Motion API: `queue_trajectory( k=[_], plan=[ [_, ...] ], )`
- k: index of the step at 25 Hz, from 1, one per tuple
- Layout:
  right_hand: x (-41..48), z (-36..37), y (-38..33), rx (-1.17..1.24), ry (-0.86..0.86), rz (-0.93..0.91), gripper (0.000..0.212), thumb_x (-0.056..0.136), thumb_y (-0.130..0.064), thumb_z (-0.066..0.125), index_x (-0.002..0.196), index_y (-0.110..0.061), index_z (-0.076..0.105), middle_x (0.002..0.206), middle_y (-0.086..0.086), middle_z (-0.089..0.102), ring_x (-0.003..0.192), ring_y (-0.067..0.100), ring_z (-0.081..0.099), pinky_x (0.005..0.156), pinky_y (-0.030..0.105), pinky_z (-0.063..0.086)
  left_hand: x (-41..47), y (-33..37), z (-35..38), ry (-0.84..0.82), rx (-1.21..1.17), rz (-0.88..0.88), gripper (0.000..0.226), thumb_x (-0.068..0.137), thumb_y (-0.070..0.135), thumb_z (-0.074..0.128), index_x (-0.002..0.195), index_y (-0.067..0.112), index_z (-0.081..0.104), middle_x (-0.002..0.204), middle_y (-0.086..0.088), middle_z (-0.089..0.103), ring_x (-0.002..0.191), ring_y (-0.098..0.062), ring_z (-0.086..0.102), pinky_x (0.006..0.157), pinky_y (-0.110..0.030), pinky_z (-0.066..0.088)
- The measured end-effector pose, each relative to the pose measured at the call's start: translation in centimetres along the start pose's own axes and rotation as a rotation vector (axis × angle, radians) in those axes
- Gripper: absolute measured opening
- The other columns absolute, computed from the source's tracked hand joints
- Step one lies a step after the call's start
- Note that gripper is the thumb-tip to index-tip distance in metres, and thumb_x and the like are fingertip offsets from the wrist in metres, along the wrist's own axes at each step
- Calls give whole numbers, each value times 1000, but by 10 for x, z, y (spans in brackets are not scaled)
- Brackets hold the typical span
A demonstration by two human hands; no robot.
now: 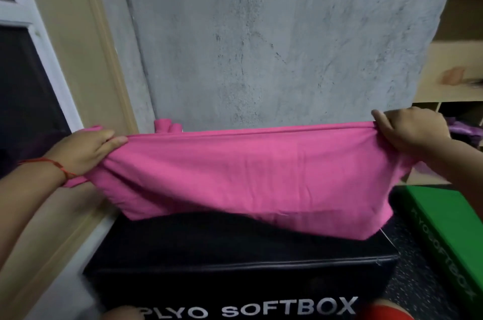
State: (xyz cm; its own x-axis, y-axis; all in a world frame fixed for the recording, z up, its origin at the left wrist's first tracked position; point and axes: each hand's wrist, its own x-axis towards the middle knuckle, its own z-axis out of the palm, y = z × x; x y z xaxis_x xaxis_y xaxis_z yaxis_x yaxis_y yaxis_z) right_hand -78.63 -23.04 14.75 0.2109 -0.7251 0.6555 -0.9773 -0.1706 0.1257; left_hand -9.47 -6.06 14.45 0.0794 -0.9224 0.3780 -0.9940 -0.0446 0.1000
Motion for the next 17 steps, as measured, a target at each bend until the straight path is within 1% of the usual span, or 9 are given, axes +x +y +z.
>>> queue_trajectory(
  k=[2,4,5,7,9,11,12,14,17],
  plan=[
    [-4,5,8,81,-33,-30,64,99,-72,18,66,-29,52,79,14,72,78,39,71,63,39,46,0,-3,4,-10,-78,43,50,100,65,43,88,19,60,88,-1,64,84,-18,63,86,-44,51],
    [-9,13,13,236,-139,-92,61,94,-79,25,70,-30,52,69,2,66,71,33,66,63,41,47,0,-4,9,2,-155,61,26,102,44,58,81,28,60,80,5,61,80,-11,61,79,-35,47],
    [-10,19,16,308,-192,-110,61,91,-84,28,73,-31,52,64,-5,61,66,27,63,63,41,48,1,-3,11,-13,-182,66,23,101,38,61,79,31,62,77,7,62,78,-10,61,76,-32,45],
    [-6,32,18,399,-274,-120,61,84,-89,35,75,-31,53,60,-5,56,60,15,58,61,41,47,4,-4,22,-77,-207,36,24,100,40,61,78,32,66,73,10,65,76,-11,63,74,-31,45],
    [1,51,19,432,-336,-122,66,78,-93,42,72,-28,54,57,-5,53,54,11,53,59,37,44,13,-12,36,-122,-198,-1,29,99,45,58,80,27,70,75,11,68,77,-11,66,77,-32,48],
    [12,71,16,446,-405,-130,70,76,-95,49,69,-26,54,51,-5,46,53,13,49,60,30,41,28,-22,55,-163,-179,-19,30,99,48,57,86,25,71,80,9,71,80,-13,68,82,-34,51],
    [20,82,15,459,-447,-122,67,78,-91,57,67,-25,54,50,-6,44,53,12,47,61,32,40,38,-29,66,-193,-183,-26,29,100,47,57,88,24,71,82,6,72,81,-15,69,84,-35,52],
    [38,104,12,455,-523,-121,55,78,-72,76,66,-22,56,50,-9,44,51,10,43,61,36,40,64,-38,85,-251,-162,-11,21,102,37,59,90,24,70,86,3,73,83,-19,69,85,-36,52],
    [73,149,2,339,-628,-203,35,79,-37,93,69,-28,61,60,-13,57,56,7,51,59,29,41,115,-49,125,-248,-30,60,9,103,18,61,101,14,69,100,-7,75,86,-24,64,83,-35,47]
  ],
)
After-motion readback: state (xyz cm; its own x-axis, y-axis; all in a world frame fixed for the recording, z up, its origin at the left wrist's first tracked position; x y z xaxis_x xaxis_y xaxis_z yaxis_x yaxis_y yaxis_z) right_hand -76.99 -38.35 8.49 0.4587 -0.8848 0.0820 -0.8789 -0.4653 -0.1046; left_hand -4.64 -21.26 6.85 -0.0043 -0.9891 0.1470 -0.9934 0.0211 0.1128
